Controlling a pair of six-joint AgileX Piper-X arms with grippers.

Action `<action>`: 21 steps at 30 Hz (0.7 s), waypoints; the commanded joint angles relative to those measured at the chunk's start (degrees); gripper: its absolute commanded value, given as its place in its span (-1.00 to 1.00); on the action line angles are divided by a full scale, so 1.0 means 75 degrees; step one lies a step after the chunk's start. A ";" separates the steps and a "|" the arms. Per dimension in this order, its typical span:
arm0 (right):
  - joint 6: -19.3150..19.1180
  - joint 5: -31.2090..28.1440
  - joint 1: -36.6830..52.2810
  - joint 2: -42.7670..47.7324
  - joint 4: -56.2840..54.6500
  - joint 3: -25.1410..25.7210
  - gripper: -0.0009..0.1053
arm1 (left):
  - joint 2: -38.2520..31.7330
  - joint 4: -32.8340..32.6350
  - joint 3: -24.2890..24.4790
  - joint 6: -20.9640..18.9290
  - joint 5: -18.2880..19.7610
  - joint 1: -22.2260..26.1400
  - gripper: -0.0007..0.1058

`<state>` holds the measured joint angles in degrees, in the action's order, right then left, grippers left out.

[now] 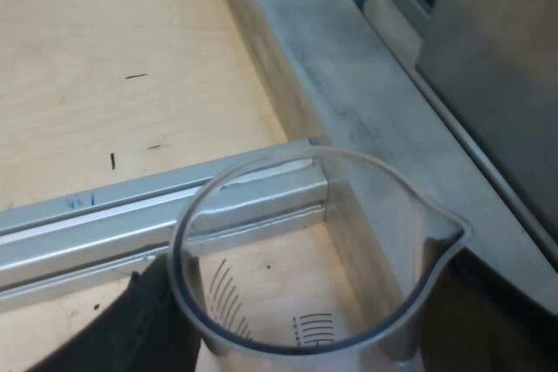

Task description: Pour the beans into the coffee machine

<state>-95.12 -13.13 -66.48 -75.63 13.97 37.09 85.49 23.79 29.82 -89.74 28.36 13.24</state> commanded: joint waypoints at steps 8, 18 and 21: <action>0.0034 0.0007 0.0035 0.0045 0.0104 0.0033 0.28 | 0.0085 0.1505 -0.0700 0.0647 0.0071 -0.0031 -0.60; 0.0034 -0.0051 0.0035 0.0045 0.0104 0.0033 0.28 | 0.0199 0.1897 -0.0710 0.0630 -0.0105 -0.0031 -0.59; 0.0034 -0.0051 0.0035 0.0045 0.0104 0.0033 0.28 | 0.0199 0.1897 -0.0710 0.0630 -0.0105 -0.0031 -0.54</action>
<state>-95.12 -13.30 -66.48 -75.63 13.97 37.09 87.17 36.58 24.29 -85.06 27.76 13.24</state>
